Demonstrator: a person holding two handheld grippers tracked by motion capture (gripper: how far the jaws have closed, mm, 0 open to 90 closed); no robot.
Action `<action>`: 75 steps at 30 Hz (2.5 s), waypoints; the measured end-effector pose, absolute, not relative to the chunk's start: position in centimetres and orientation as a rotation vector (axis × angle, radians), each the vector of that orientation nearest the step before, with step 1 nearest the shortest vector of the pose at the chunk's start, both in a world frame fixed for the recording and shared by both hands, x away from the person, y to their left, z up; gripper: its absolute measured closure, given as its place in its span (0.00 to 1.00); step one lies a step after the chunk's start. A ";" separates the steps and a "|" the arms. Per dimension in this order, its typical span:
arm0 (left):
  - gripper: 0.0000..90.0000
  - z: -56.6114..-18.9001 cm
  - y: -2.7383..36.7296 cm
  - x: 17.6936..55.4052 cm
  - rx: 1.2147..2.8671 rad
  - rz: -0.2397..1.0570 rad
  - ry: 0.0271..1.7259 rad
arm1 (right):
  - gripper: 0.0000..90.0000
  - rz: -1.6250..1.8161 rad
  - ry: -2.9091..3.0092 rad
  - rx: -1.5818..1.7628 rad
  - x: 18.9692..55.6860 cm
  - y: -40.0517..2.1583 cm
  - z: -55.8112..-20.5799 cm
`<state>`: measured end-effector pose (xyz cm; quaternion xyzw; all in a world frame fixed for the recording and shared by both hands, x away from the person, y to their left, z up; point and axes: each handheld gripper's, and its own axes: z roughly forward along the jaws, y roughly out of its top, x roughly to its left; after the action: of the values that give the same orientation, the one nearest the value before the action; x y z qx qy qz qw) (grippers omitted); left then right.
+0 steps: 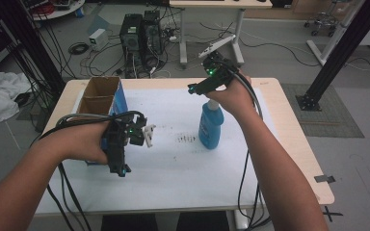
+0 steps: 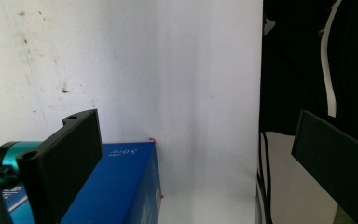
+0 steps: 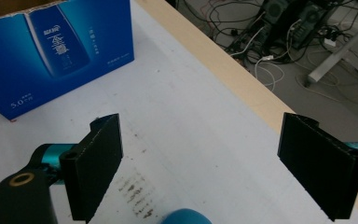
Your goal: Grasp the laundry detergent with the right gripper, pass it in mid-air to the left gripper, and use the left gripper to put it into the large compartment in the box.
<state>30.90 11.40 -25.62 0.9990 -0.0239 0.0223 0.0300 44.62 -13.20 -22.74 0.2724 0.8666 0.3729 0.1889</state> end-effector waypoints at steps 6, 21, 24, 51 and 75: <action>0.02 -25.7 11.1 30.8 3.081 0.066 -0.082 | 0.14 1.089 2.401 0.794 44.2 -15.1 -22.6; 0.02 -25.9 10.5 30.6 3.082 0.063 -0.104 | 0.15 1.286 2.319 0.843 41.8 -21.2 -23.4; 0.02 -26.0 10.4 30.6 3.082 0.061 -0.113 | 0.14 1.292 2.309 0.842 41.0 -22.0 -23.9; 0.02 -26.8 10.4 30.8 3.080 0.043 -0.113 | 0.14 1.274 2.354 0.873 35.1 -24.9 -30.9; 0.02 -26.6 10.9 30.4 3.071 0.053 -0.119 | 0.14 1.215 2.406 0.922 34.6 -23.2 -35.9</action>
<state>30.42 10.85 -26.58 0.9985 -0.0388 0.0172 0.0337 34.56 -23.22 -35.88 0.3203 0.8355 0.4219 0.1458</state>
